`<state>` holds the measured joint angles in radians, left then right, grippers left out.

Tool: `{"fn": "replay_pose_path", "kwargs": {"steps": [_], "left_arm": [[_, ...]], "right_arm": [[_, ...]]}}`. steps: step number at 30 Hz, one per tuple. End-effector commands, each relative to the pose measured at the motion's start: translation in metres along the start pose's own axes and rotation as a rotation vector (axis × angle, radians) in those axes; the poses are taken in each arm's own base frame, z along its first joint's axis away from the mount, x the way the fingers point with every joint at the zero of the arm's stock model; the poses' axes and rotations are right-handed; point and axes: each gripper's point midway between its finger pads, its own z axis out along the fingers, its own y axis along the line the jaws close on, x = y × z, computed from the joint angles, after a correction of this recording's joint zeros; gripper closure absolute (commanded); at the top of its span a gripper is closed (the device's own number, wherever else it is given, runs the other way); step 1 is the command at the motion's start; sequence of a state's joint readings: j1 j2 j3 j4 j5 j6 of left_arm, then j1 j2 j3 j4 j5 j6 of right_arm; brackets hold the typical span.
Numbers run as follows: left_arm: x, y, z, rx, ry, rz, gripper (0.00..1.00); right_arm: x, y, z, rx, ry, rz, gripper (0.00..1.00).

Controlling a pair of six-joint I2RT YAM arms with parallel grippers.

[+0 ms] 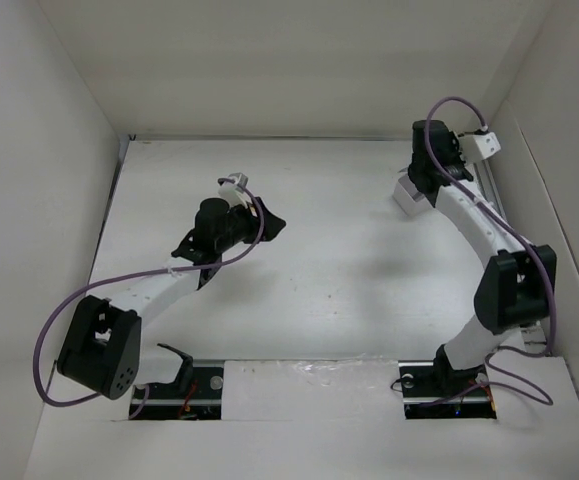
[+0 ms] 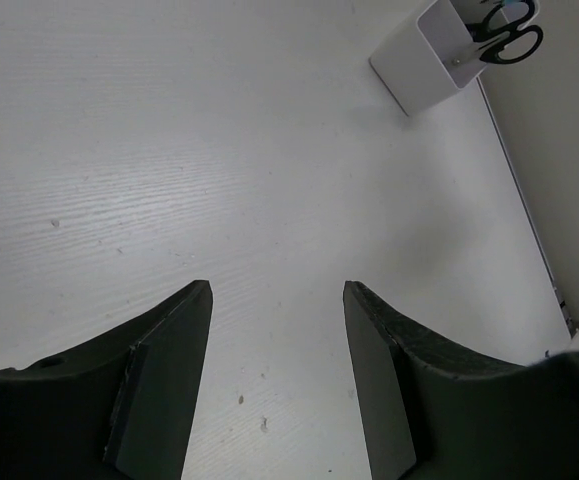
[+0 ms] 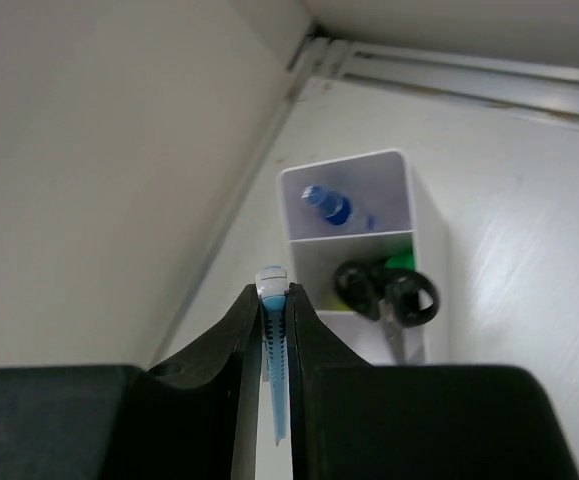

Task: Sort the stationery into containers
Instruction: Place the pen in the storage box.

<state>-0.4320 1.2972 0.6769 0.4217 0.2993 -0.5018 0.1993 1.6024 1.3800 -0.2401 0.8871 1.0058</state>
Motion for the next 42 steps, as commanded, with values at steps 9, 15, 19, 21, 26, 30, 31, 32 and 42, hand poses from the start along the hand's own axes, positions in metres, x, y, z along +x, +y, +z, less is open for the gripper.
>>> {"fn": "replay_pose_path", "kwargs": {"steps": [9, 15, 19, 21, 26, 30, 31, 32, 42], "left_arm": [[-0.006, -0.005, -0.011, -0.001, -0.028, 0.001, 0.5], [-0.007, 0.004, -0.011, -0.041, -0.031, -0.016, 0.51], [-0.01, 0.01, -0.009, -0.077, -0.037, -0.02, 0.52], [-0.008, 0.019, -0.008, -0.11, -0.033, -0.028, 0.54], [-0.01, 0.041, -0.006, -0.221, -0.045, -0.058, 0.54], [-0.009, 0.056, -0.007, -0.297, -0.058, -0.07, 0.54], [-0.011, 0.057, -0.008, -0.307, -0.066, -0.079, 0.54], [-0.013, 0.058, -0.006, -0.316, -0.072, -0.078, 0.54], [-0.023, 0.103, -0.004, -0.599, -0.136, -0.194, 0.61]], "right_arm": [[-0.007, -0.027, 0.039, 0.237, -0.185, -0.207, 1.0], [0.007, -0.026, 0.049, 0.269, -0.201, -0.254, 1.0], [0.022, -0.023, 0.051, 0.276, -0.203, -0.296, 1.0], [0.026, -0.023, 0.051, 0.284, -0.213, -0.314, 1.0], [0.035, -0.018, 0.051, 0.272, -0.197, -0.315, 0.75], [0.037, 0.001, 0.039, 0.21, -0.142, -0.284, 0.59], [0.038, 0.007, 0.032, 0.192, -0.138, -0.279, 0.55], [0.027, 0.012, 0.027, 0.181, -0.145, -0.255, 0.51], [0.058, 0.039, -0.066, -0.151, 0.163, -0.115, 0.51]]}}
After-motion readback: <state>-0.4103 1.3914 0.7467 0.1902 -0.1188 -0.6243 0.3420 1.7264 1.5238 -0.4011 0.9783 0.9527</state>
